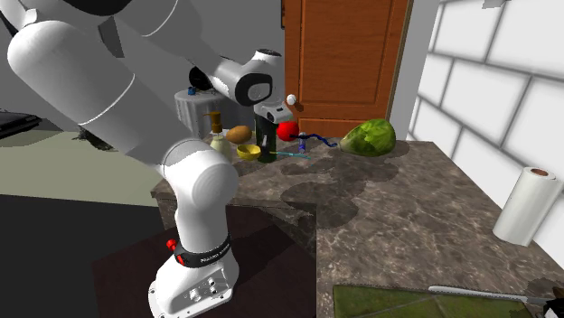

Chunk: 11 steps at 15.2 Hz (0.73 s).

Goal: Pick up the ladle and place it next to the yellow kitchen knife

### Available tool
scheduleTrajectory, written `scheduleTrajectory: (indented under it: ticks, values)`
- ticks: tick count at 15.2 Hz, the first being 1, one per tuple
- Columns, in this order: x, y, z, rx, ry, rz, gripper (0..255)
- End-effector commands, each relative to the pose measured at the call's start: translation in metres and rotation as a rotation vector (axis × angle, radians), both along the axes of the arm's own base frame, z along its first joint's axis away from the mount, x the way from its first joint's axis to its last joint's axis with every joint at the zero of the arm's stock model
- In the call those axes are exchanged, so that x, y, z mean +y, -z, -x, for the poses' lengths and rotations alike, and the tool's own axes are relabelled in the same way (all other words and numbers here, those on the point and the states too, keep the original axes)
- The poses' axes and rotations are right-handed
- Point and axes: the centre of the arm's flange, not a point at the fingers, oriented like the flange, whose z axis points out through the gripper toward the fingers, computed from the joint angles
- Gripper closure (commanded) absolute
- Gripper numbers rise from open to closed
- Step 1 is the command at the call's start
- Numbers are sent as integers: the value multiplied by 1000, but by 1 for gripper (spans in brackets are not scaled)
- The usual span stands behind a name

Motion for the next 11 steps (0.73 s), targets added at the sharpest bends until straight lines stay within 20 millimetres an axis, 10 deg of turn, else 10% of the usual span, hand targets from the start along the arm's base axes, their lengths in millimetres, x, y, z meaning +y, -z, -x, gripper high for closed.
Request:
scheduleTrajectory:
  ticks: [1,11]
  values:
    - [25,-3,-1,0,1,0,255]
    - [157,-4,-5,0,1,0,255]
